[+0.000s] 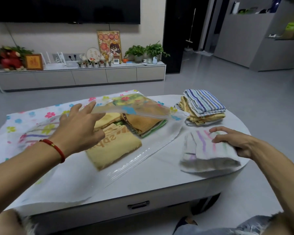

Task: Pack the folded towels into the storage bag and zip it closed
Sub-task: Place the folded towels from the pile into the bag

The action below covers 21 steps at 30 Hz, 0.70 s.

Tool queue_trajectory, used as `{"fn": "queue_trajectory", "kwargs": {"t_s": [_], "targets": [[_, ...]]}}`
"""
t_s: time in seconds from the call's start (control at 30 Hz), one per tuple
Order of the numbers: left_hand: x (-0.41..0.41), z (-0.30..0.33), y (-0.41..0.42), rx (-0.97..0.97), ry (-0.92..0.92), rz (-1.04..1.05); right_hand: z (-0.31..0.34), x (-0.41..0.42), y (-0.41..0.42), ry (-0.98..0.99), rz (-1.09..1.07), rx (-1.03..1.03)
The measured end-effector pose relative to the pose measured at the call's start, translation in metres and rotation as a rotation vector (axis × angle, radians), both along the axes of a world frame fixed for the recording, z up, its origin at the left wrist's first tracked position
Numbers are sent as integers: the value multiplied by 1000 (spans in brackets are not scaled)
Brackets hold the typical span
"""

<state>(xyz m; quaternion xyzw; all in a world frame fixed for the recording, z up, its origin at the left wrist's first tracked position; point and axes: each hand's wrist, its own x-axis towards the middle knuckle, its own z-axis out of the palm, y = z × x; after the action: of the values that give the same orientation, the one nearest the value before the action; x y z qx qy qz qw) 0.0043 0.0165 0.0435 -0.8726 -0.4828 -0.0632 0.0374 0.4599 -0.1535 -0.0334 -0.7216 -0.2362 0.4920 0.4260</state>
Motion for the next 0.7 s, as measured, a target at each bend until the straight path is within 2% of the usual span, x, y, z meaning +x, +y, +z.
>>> {"fn": "queue_trajectory", "kwargs": {"t_s": [0.13, 0.23, 0.3, 0.4, 0.47, 0.6, 0.7], "targets": [[-18, 8, 2, -59, -9, -16, 35, -84, 9, 208, 236, 125], [-13, 22, 8, -82, -30, -52, 34, -168, 38, 311, 382, 173], [-8, 31, 12, -109, -48, -55, 29, -220, 66, 356, 378, 238], [-6, 42, 18, -127, -73, -34, 15, -272, 120, 466, 195, 437], [-7, 46, 21, -140, -84, -26, -6, -291, 147, 362, 105, 459], [-6, 45, 22, -126, -76, -12, -54, -313, 158, -8, 113, 251], [-6, 43, 23, -122, -80, -8, -67, -318, 159, -153, 21, 305]]}}
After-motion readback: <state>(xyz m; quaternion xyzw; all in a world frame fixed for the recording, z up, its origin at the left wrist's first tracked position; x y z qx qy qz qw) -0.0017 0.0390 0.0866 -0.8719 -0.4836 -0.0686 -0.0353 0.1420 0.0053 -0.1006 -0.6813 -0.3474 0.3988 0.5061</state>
